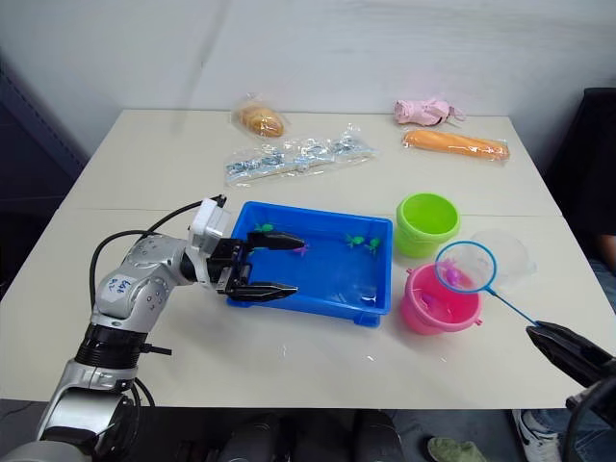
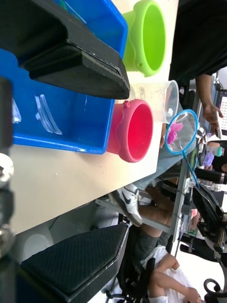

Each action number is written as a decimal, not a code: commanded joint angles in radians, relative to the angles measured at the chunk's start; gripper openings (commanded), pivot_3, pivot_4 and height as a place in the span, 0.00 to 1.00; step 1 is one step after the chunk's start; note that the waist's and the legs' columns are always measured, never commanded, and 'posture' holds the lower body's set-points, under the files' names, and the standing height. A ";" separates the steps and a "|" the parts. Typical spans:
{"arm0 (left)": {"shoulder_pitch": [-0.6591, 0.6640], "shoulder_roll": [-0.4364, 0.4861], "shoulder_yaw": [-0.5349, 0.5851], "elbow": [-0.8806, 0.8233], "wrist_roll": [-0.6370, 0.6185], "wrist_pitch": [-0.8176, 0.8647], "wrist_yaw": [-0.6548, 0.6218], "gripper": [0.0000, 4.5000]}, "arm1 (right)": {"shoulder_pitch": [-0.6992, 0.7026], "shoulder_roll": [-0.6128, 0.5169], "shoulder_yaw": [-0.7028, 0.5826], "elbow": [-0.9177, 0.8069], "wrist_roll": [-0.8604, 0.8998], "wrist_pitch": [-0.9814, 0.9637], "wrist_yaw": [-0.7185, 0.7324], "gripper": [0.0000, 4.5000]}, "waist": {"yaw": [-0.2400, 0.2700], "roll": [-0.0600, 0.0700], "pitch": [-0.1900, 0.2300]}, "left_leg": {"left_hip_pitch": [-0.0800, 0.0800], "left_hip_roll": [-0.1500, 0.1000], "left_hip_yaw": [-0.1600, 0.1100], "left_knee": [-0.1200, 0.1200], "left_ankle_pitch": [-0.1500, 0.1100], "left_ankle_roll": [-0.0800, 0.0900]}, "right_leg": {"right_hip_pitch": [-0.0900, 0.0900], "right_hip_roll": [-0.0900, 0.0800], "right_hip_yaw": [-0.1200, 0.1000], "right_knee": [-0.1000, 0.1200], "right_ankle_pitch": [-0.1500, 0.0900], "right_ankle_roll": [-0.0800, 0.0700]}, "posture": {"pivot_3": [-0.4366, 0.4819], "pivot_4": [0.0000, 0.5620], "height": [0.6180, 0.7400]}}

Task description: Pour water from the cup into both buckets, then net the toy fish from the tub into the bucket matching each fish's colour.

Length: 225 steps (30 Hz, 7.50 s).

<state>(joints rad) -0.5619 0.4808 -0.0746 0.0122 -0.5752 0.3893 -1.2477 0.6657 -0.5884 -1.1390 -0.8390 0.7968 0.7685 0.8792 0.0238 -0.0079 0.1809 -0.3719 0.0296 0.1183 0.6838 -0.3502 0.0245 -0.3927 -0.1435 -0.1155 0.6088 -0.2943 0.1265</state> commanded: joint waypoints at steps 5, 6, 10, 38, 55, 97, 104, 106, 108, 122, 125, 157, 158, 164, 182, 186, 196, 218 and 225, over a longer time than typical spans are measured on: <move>0.004 -0.006 -0.002 -0.012 0.005 -0.017 -0.012 0.99 | 0.061 0.085 0.180 0.062 -0.306 -0.397 0.023 0.00 | 0.000 0.000 0.000 | 0.000 0.000 0.001 0.000 0.000 0.000 | 0.000 0.000 0.001 0.000 0.000 0.000 | 0.48 0.27 1.00; 0.004 -0.007 -0.003 -0.011 0.007 -0.017 -0.011 0.99 | 0.050 0.093 0.213 0.091 -0.373 -0.480 0.010 0.00 | 0.000 0.000 0.000 | 0.000 0.000 0.001 0.000 0.000 0.000 | 0.000 0.000 0.001 0.000 0.000 0.000 | 0.48 0.27 1.00; 0.014 -0.010 -0.004 -0.022 0.010 -0.017 -0.005 0.99 | 0.043 0.093 0.324 0.235 -0.658 -0.816 -0.049 0.00 | -0.001 0.001 0.000 | 0.001 -0.001 0.002 0.000 0.000 0.000 | 0.000 0.000 0.001 0.001 0.000 0.000 | 0.48 0.27 1.00; 0.045 0.001 0.016 -0.051 0.007 -0.019 0.027 0.99 | -0.031 0.021 0.238 0.541 -1.529 -1.739 -0.733 0.00 | -0.009 0.001 -0.001 | 0.003 0.001 0.002 0.000 0.003 -0.004 | -0.001 0.000 0.004 0.001 -0.001 -0.002 | 0.48 0.27 1.00; 0.122 0.227 0.254 0.165 0.084 -0.215 0.022 0.99 | -0.226 -0.262 0.678 0.175 -0.206 -0.680 -0.347 0.00 | -0.030 0.002 -0.001 | 0.004 0.002 -0.001 0.000 0.003 -0.001 | -0.001 -0.004 0.002 0.004 -0.002 -0.003 | 0.48 0.27 1.00; 0.203 0.365 0.289 0.017 0.099 -0.090 0.063 0.99 | -1.218 -0.020 1.520 0.435 -0.710 0.172 -0.372 0.00 | -0.036 0.000 -0.001 | -0.005 0.001 0.002 0.000 0.003 -0.001 | -0.010 -0.004 -0.004 0.009 -0.002 -0.003 | 0.48 0.27 1.00; 0.205 0.357 0.283 0.008 0.097 -0.085 0.065 0.99 | -1.191 0.050 1.314 0.348 -0.540 0.385 -0.321 0.00 | -0.035 0.000 -0.001 | -0.006 0.000 0.002 0.000 0.003 -0.001 | -0.011 -0.004 -0.003 0.010 -0.002 -0.003 | 0.48 0.27 1.00; 0.203 0.355 0.281 0.008 0.097 -0.086 0.064 0.99 | -1.186 0.044 1.260 0.319 -0.493 0.442 -0.306 0.00 | -0.033 0.000 -0.001 | -0.006 0.000 0.002 0.000 0.003 -0.002 | -0.011 -0.004 -0.004 0.010 -0.002 -0.003 | 0.48 0.27 1.00; 0.197 0.347 0.274 0.009 0.095 -0.088 0.062 0.99 | -1.172 0.021 1.193 0.280 -0.444 0.494 -0.284 0.00 | -0.032 0.000 -0.001 | -0.006 0.000 0.002 0.000 0.003 -0.002 | -0.011 -0.004 -0.003 0.010 -0.002 -0.003 | 0.48 0.27 1.00; 0.141 0.219 0.215 -0.084 0.012 -0.013 0.072 0.99 | -1.037 -0.025 0.568 0.019 -0.089 0.846 -0.161 0.00 | -0.023 0.000 -0.001 | -0.015 -0.001 0.000 0.003 0.003 -0.001 | -0.018 -0.004 -0.003 0.011 -0.001 -0.003 | 0.48 0.27 1.00; 0.130 0.187 0.185 -0.101 -0.007 0.001 0.054 0.99 | -0.954 -0.036 0.401 -0.038 -0.013 0.846 -0.159 0.00 | -0.022 0.000 -0.001 | -0.015 -0.001 0.000 0.002 0.003 -0.001 | -0.018 -0.004 -0.003 0.011 -0.001 -0.003 | 0.48 0.27 1.00; 0.034 -0.020 -0.008 -0.061 0.039 -0.049 0.026 0.99 | 0.042 0.186 0.221 0.035 -0.396 -0.356 -0.073 0.00 | -0.001 -0.001 -0.003 | -0.010 -0.007 0.001 0.004 0.005 0.000 | -0.015 -0.003 0.002 0.012 0.000 0.000 | 0.48 0.27 1.00; 0.033 -0.020 -0.008 -0.061 0.039 -0.048 0.027 0.99 | 0.061 0.193 0.246 0.057 -0.438 -0.440 -0.054 0.00 | 0.000 -0.001 -0.003 | -0.010 -0.007 0.001 0.004 0.005 0.000 | -0.015 -0.003 0.002 0.012 0.000 0.000 | 0.48 0.27 1.00; 0.027 -0.017 -0.015 -0.049 0.052 -0.062 0.018 0.99 | 0.057 0.200 0.334 0.209 -0.639 -0.851 -0.084 0.00 | -0.002 -0.001 -0.003 | -0.005 -0.007 0.002 0.003 0.005 0.000 | -0.011 -0.003 0.003 0.011 0.000 -0.001 | 0.48 0.27 1.00; 0.042 -0.015 -0.004 -0.071 0.050 -0.061 0.033 0.99 | -0.026 0.092 0.290 0.519 -1.184 -1.645 -0.463 0.00 | -0.004 -0.001 -0.002 | 0.003 -0.001 0.002 0.001 0.005 -0.002 | -0.002 -0.003 0.003 0.006 -0.001 -0.002 | 0.48 0.27 1.00; 0.048 -0.015 -0.002 -0.077 0.048 -0.060 0.040 0.99 | -0.042 0.070 0.270 0.498 -1.279 -1.685 -0.527 0.00 | -0.005 -0.001 -0.002 | 0.003 -0.001 0.002 0.001 0.005 -0.002 | -0.002 -0.003 0.003 0.006 -0.001 -0.002 | 0.48 0.27 1.00; 0.054 -0.017 -0.001 -0.082 0.046 -0.062 0.049 0.99 | -0.018 0.083 0.260 0.473 -1.333 -1.621 -0.602 0.00 | -0.006 -0.001 -0.002 | 0.003 -0.001 0.001 0.001 0.005 -0.002 | -0.002 -0.003 0.003 0.006 -0.001 -0.002 | 0.48 0.27 1.00; 0.075 0.041 0.080 -0.057 0.029 -0.071 0.061 0.99 | 0.010 -0.097 0.510 0.207 -0.387 -1.038 -0.400 0.00 | -0.031 0.001 -0.002 | 0.004 0.001 -0.001 0.001 0.005 -0.001 | -0.001 -0.004 0.003 0.006 -0.002 -0.003 | 0.48 0.27 1.00; 0.145 0.138 0.241 -0.028 0.020 -0.080 0.091 0.99 | -0.325 -0.448 0.697 0.108 0.078 -0.463 -0.413 0.00 | -0.030 0.000 -0.002 | 0.004 0.001 -0.003 0.001 0.005 0.000 | -0.001 -0.005 0.005 0.008 -0.002 -0.004 | 0.48 0.27 1.00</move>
<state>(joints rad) -0.4411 0.5855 0.1075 -0.0177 -0.5411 0.3262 -1.1561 0.4214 -0.9863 -0.4956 -0.7199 0.7685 0.1713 0.4877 -0.0063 -0.0083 0.1793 -0.3682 0.0306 0.1150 0.6848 -0.3455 0.0244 -0.3935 -0.1479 -0.1112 0.6163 -0.2964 0.1224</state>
